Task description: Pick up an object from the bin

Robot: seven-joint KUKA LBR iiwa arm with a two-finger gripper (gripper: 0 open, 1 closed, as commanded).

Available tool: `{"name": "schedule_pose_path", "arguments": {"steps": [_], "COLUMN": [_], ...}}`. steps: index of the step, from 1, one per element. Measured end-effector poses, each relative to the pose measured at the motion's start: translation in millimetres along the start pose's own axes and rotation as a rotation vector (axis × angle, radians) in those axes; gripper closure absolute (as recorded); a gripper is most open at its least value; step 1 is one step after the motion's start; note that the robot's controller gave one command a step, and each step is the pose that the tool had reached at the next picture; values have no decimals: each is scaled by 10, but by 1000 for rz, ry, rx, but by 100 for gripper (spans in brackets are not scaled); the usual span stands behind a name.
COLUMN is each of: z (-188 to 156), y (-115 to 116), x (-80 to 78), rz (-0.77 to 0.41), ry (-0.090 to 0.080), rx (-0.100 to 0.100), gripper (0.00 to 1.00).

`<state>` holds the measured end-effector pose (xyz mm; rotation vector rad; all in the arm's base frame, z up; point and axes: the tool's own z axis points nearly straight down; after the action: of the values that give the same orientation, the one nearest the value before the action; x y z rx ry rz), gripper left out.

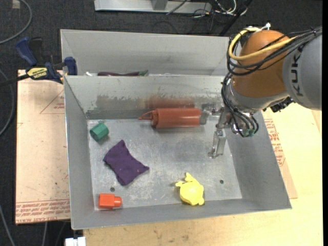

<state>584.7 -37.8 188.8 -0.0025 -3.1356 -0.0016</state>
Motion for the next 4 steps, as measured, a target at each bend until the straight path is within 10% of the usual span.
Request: {"name": "schedule_pose_path", "arguments": {"steps": [1,4], "z": [-48,487], "y": [0,-639], "x": [-15,591], "rz": [-1,-153], "ry": [-7,-13], "rx": [1,1], "gripper": [0,0]}}
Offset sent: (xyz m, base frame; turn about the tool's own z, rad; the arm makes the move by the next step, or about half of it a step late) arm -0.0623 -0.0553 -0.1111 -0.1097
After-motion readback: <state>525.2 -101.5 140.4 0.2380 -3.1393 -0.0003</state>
